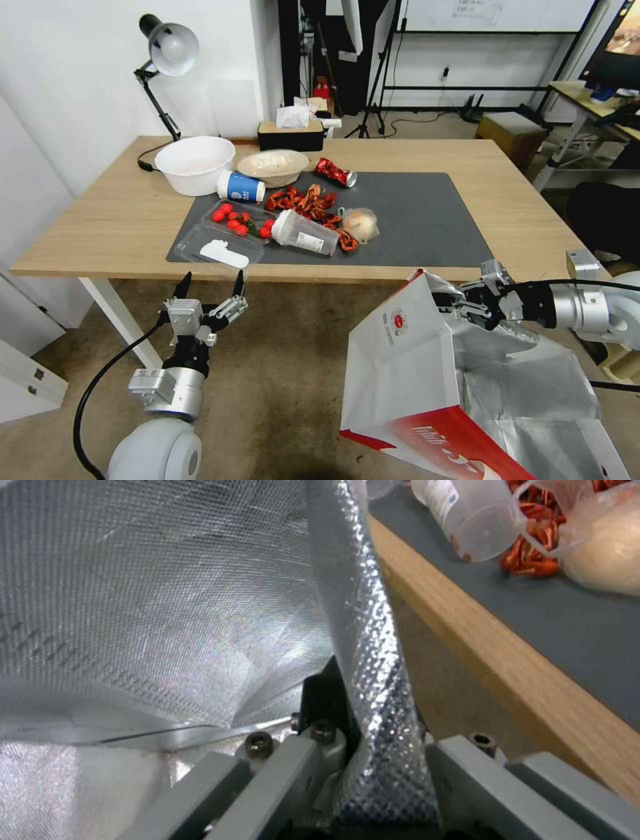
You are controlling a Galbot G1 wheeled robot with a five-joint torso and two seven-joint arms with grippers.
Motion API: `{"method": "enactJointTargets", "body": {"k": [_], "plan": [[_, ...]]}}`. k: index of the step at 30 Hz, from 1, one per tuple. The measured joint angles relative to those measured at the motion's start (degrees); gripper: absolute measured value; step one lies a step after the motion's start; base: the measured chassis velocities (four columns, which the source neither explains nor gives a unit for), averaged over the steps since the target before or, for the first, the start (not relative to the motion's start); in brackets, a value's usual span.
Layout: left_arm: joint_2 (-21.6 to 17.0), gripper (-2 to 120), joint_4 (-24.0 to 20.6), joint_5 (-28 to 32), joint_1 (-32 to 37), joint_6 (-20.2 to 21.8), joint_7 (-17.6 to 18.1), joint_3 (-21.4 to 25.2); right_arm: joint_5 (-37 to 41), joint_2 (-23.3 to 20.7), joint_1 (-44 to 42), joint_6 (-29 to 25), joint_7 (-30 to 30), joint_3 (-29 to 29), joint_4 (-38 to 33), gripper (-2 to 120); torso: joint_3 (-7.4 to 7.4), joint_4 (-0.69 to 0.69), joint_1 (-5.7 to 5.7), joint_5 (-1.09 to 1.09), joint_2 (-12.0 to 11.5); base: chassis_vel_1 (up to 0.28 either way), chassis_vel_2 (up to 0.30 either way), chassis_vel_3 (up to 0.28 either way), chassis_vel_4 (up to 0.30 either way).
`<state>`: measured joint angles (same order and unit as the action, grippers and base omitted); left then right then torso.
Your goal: Pick up the food delivery bag from the floor and place it on the table.
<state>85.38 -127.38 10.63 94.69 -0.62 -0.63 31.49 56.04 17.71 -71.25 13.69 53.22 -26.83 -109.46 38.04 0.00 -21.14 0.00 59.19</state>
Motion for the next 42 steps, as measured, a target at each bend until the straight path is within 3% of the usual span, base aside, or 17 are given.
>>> {"method": "enactJointTargets", "body": {"k": [17,42], "plan": [[-0.07,99,-0.36,-0.68,0.19,0.78,1.63,-0.52,-0.08,0.09,-0.36,-0.03,0.00,-0.34,-0.14,0,2.60,0.00,-2.02,0.00,4.61,0.000,0.000,0.000,0.000],[-0.38,100,-0.37,-0.57,0.04,0.75,1.81,-0.43,2.30,-0.42,-1.51,0.11,-2.87,-1.22,-1.55,0,2.44,0.00,-1.87,0.00,4.29,0.000,0.000,0.000,0.000]]}}
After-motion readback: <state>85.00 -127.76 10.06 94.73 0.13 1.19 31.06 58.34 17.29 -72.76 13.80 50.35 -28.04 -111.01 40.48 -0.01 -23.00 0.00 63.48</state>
